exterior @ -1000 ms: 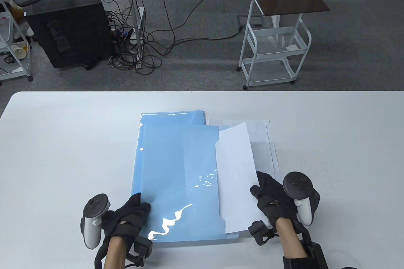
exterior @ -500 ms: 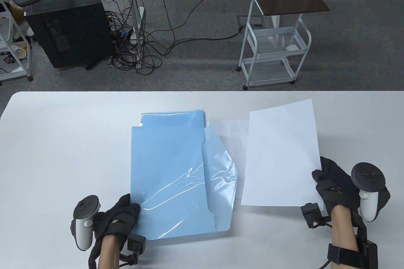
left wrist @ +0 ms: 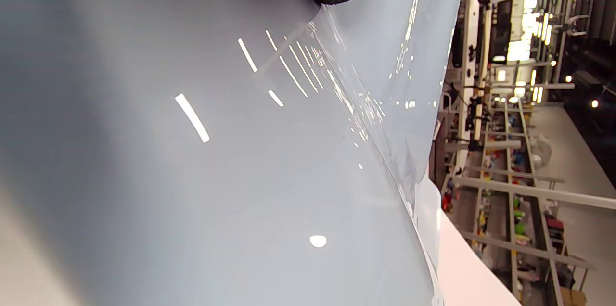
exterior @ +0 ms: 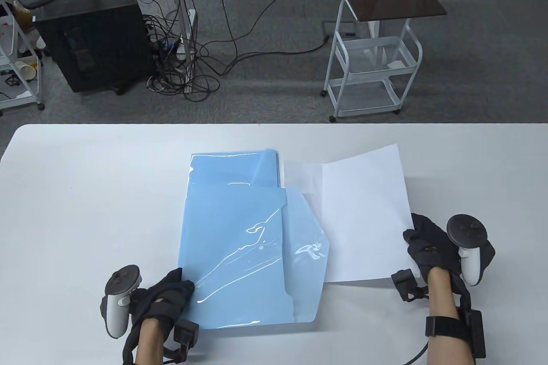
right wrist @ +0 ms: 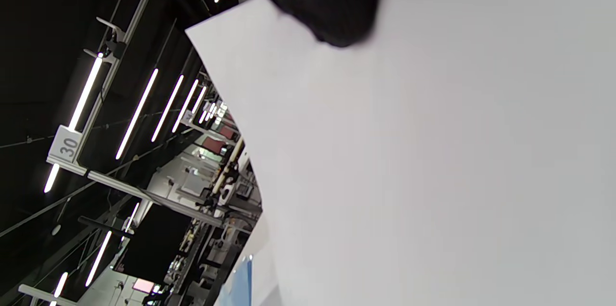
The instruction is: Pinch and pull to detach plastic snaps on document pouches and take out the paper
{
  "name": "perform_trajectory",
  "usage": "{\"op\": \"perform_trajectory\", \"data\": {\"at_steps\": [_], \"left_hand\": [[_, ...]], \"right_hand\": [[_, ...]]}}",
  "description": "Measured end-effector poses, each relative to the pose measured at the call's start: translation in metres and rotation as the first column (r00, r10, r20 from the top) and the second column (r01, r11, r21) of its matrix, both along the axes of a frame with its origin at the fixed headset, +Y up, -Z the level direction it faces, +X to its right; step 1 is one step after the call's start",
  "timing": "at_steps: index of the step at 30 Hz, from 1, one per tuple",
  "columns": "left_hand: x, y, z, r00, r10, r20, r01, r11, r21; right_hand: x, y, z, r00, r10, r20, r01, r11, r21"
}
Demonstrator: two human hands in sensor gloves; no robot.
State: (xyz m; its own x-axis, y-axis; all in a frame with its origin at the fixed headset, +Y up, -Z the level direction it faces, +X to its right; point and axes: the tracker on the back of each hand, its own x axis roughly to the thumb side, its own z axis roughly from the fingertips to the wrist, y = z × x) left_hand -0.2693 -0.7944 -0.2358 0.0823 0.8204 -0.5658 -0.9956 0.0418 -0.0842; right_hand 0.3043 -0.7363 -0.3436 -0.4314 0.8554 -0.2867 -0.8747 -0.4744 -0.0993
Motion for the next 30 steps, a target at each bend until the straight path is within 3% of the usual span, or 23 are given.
{"op": "perform_trajectory", "data": {"at_steps": [13, 30], "left_hand": [[0.002, 0.002, -0.002, 1.0, 0.018, 0.019, -0.018, 1.0, -0.001], [0.004, 0.002, -0.005, 0.999, 0.013, 0.038, -0.013, 1.0, -0.001]], "right_hand": [[-0.039, -0.029, -0.041, 0.995, -0.071, -0.072, 0.069, 0.997, -0.039], [-0.046, -0.036, -0.046, 0.992, -0.031, -0.12, 0.022, 0.997, -0.072]]}}
